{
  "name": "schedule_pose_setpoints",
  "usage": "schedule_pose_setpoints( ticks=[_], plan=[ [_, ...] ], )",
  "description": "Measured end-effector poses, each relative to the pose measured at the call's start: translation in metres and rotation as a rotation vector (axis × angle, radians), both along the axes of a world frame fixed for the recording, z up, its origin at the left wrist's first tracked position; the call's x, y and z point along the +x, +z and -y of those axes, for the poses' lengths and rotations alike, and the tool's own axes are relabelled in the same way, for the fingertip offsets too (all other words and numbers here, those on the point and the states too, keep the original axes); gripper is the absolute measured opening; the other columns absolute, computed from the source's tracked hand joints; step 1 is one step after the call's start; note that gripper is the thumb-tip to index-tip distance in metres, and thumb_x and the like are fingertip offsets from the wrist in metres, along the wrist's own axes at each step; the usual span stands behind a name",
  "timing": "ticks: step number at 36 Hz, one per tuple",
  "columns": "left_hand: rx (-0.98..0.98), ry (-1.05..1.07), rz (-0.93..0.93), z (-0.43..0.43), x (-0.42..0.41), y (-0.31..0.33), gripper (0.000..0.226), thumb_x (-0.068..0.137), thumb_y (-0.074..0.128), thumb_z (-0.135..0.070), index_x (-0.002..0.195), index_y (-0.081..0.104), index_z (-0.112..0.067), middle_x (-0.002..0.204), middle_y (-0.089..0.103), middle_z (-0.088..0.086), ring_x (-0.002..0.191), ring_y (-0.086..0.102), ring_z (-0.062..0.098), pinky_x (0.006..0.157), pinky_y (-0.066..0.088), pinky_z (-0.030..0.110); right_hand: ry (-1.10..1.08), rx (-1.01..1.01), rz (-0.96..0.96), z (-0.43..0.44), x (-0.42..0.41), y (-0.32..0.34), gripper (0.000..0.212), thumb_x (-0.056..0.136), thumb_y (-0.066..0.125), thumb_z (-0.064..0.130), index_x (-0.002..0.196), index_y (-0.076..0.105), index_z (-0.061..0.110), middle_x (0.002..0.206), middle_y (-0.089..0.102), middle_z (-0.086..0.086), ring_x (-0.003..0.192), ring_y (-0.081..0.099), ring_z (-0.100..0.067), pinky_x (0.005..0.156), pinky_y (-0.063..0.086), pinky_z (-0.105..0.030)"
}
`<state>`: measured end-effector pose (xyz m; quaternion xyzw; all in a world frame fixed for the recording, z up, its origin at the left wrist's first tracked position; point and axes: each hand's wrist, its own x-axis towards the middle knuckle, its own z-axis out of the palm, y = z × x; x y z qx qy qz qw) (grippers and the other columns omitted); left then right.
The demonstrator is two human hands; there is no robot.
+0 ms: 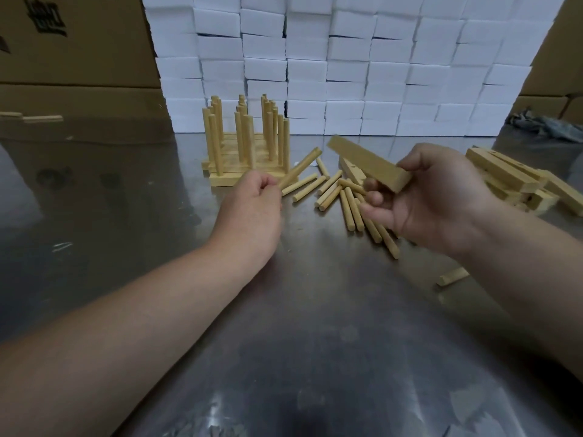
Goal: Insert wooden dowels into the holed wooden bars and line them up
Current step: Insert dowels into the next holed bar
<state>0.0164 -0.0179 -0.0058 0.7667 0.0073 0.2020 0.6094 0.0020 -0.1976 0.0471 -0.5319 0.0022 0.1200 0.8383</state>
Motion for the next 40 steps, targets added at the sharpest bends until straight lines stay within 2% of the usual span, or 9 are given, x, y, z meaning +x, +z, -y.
schedule_pose_setpoints(
  ticks=[4, 10, 13, 16, 21, 27, 31, 34, 40],
  plan=[
    [0.057, -0.011, 0.039, 0.000, -0.003, 0.001, 0.042, 0.088, 0.040, -0.021, 0.055, 0.053, -0.042, 0.042, 0.043, -0.015, 0.042, 0.035, 0.006, 0.044, 0.026, 0.023, 0.211, 0.044, 0.003, -0.005, -0.007, 0.000, 0.042, 0.061, 0.038, 0.016, 0.099, 0.048, 0.002, 0.064, 0.048, -0.009, 0.048, 0.047, -0.016, 0.052, 0.056, -0.030],
    [0.087, -0.031, 0.093, -0.002, -0.005, 0.002, 0.029, 0.094, 0.038, -0.029, 0.072, 0.057, -0.032, 0.046, 0.047, -0.022, 0.043, 0.040, 0.000, 0.049, 0.028, 0.027, 0.257, -0.024, 0.031, -0.005, -0.007, -0.003, 0.048, 0.056, 0.044, 0.011, 0.104, 0.047, 0.007, 0.069, 0.050, -0.006, 0.050, 0.048, -0.014, 0.057, 0.056, -0.032],
    [0.069, -0.031, 0.095, -0.002, -0.005, 0.001, 0.029, 0.093, 0.039, -0.030, 0.070, 0.057, -0.033, 0.049, 0.049, -0.022, 0.049, 0.040, 0.005, 0.050, 0.029, 0.028, 0.220, -0.122, 0.062, -0.008, -0.008, -0.006, 0.038, 0.056, 0.049, 0.006, 0.094, 0.051, 0.006, 0.068, 0.045, -0.005, 0.050, 0.045, -0.012, 0.056, 0.057, -0.029],
    [0.047, -0.029, 0.097, -0.002, -0.005, 0.001, 0.028, 0.085, 0.039, -0.038, 0.065, 0.058, -0.041, 0.050, 0.050, -0.022, 0.047, 0.040, 0.002, 0.049, 0.029, 0.028, 0.155, -0.214, 0.079, -0.013, -0.007, -0.011, 0.014, 0.075, 0.049, -0.006, 0.080, 0.047, 0.007, 0.064, 0.043, -0.005, 0.049, 0.043, -0.011, 0.050, 0.056, -0.025],
    [0.035, 0.026, 0.123, -0.003, -0.003, 0.001, 0.028, 0.087, 0.038, -0.036, 0.064, 0.054, -0.035, 0.050, 0.050, -0.021, 0.041, 0.040, -0.002, 0.048, 0.029, 0.027, 0.126, -0.429, 0.117, -0.013, -0.005, -0.016, 0.012, 0.080, 0.059, 0.000, 0.075, 0.051, 0.007, 0.056, 0.045, -0.003, 0.046, 0.042, -0.011, 0.041, 0.046, -0.021],
    [0.062, 0.075, 0.090, -0.003, -0.001, 0.000, 0.027, 0.092, 0.042, -0.031, 0.068, 0.053, -0.032, 0.057, 0.050, -0.013, 0.051, 0.042, 0.007, 0.049, 0.029, 0.027, 0.130, -0.451, 0.119, -0.014, -0.006, -0.017, 0.017, 0.082, 0.047, -0.008, 0.085, 0.048, 0.009, 0.058, 0.042, -0.003, 0.041, 0.036, -0.011, 0.037, 0.037, -0.023],
    [0.070, 0.104, 0.073, -0.004, -0.002, 0.002, 0.028, 0.093, 0.042, -0.030, 0.065, 0.050, -0.030, 0.054, 0.044, -0.012, 0.050, 0.039, 0.008, 0.048, 0.027, 0.027, 0.112, -0.525, 0.158, -0.016, -0.007, -0.016, 0.013, 0.091, 0.050, 0.017, 0.101, 0.055, 0.010, 0.055, 0.041, 0.001, 0.041, 0.033, -0.010, 0.038, 0.034, -0.022],
    [0.070, 0.109, 0.060, -0.004, -0.002, 0.003, 0.028, 0.093, 0.042, -0.030, 0.066, 0.050, -0.030, 0.055, 0.044, -0.011, 0.050, 0.040, 0.009, 0.047, 0.028, 0.027, 0.096, -0.520, 0.145, -0.017, -0.006, -0.016, 0.038, 0.096, 0.040, 0.043, 0.103, 0.060, 0.011, 0.054, 0.042, 0.001, 0.041, 0.035, -0.011, 0.040, 0.038, -0.023],
    [0.124, 0.137, 0.050, -0.006, -0.004, 0.006, 0.024, 0.093, 0.044, -0.032, 0.070, 0.052, -0.033, 0.063, 0.051, -0.013, 0.049, 0.045, 0.000, 0.046, 0.033, 0.018, 0.054, -0.519, 0.154, -0.019, -0.008, -0.015, 0.025, 0.096, 0.047, 0.028, 0.093, 0.061, 0.007, 0.063, 0.053, -0.001, 0.051, 0.049, -0.011, 0.047, 0.047, -0.023]
  ],
)
